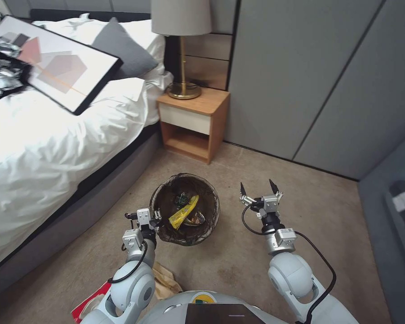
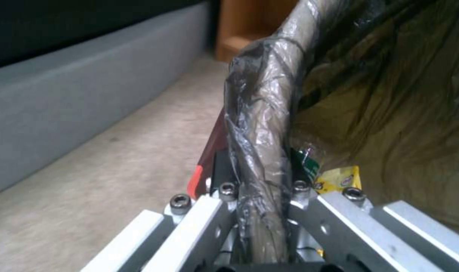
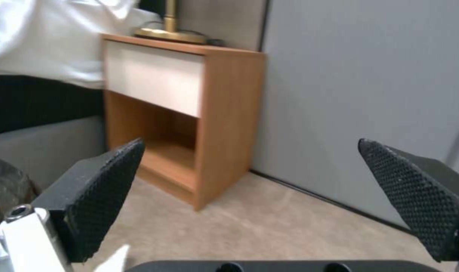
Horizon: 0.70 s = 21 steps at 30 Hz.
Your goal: Pick up the trash bin, then pick up the garbage from the floor and place it into the trash bin.
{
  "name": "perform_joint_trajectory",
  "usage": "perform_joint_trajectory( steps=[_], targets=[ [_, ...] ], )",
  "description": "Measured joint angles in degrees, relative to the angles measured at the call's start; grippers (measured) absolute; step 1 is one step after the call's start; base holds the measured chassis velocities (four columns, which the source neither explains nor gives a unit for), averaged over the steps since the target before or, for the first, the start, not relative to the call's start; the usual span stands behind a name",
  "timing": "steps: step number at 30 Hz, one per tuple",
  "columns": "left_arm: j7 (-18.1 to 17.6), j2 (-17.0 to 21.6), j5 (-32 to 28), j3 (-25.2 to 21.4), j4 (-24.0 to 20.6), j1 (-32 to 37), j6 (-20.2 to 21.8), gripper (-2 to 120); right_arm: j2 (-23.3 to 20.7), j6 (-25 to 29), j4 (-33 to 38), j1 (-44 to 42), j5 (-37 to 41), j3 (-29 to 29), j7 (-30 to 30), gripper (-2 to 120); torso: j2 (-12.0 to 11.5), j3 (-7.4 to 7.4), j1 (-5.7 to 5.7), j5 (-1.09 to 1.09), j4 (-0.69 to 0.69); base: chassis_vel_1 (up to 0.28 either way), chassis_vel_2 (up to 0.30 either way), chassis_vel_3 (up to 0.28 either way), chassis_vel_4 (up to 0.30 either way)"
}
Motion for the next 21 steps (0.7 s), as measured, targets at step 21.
perform_joint_trajectory(
  steps=[21],
  targets=[
    [0.03, -0.05, 0.23, -0.27, -0.18, 0.18, -0.16, 2, 0.28, -0.16, 0.02, 0.05, -0.09, 0.08, 0.68, 100, 0.0, 0.0, 0.0, 0.0, 0.01, 0.122, 0.129, 0.132, 0.124]
  ],
)
